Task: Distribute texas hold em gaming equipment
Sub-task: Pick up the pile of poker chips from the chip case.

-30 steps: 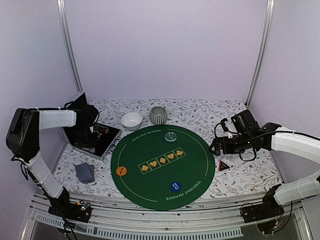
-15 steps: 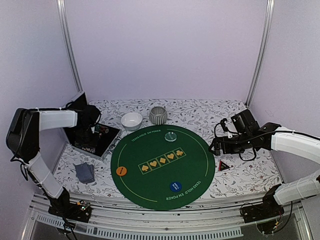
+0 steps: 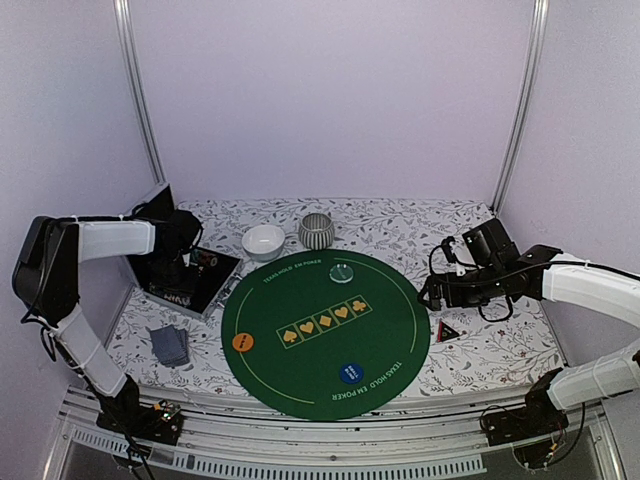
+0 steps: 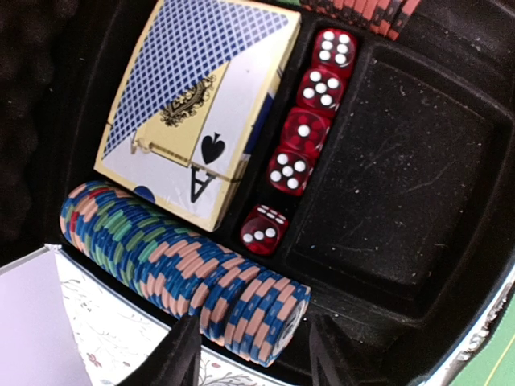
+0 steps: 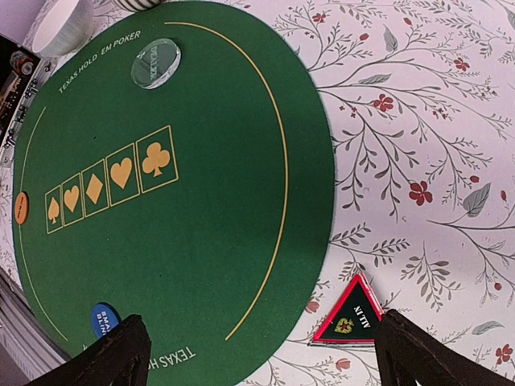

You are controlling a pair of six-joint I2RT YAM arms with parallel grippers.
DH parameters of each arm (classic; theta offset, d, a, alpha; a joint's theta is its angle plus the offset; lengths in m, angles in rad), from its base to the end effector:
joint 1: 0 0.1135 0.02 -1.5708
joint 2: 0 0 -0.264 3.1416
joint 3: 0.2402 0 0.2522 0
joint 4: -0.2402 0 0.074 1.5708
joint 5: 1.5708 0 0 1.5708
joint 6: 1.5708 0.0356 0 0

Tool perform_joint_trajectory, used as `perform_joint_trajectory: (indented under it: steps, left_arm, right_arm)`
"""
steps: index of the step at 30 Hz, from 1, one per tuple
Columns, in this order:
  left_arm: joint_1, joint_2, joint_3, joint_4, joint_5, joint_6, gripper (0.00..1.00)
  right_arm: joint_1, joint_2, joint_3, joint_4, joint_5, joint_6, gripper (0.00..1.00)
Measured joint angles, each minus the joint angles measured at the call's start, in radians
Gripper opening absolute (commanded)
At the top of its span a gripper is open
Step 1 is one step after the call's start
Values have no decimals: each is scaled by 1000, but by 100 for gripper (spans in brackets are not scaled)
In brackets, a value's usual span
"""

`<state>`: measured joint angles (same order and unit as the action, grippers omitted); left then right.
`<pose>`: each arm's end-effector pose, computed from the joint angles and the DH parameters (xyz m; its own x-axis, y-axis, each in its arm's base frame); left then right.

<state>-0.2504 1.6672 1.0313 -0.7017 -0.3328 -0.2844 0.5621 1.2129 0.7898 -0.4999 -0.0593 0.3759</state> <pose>0.2964 -0.0638 0.1743 -0.9499 -0.0308 -0.3110 -0.1099 0.9645 0.2402 0.2033 0.1306 0.2276 -0.8340 -0.0922 -0.5440 -0.2753 0.9240 0.2655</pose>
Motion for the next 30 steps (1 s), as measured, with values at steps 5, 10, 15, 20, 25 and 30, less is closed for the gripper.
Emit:
perform_joint_trajectory:
  steps: [5, 10, 15, 20, 25, 30]
  left_arm:
    - [0, 0, 0, -3, -21, 3, 54]
    - [14, 0, 0, -7, -22, 5, 51]
    - [24, 5, 0, -6, 3, 10, 47]
    - [23, 5, 0, -6, 40, 13, 45]
    - [14, 5, 0, -6, 48, 14, 40]
    - [0, -6, 0, -8, 48, 15, 41]
  right_arm:
    - [0, 0, 0, 0, -1, 0, 99]
    - [0, 0, 0, 0, -3, 0, 99]
    - [0, 0, 0, 0, -3, 0, 99]
    - [-1, 0, 0, 0, -3, 0, 99]
    - [-1, 0, 0, 0, -3, 0, 99]
    - [-1, 0, 0, -1, -3, 0, 99]
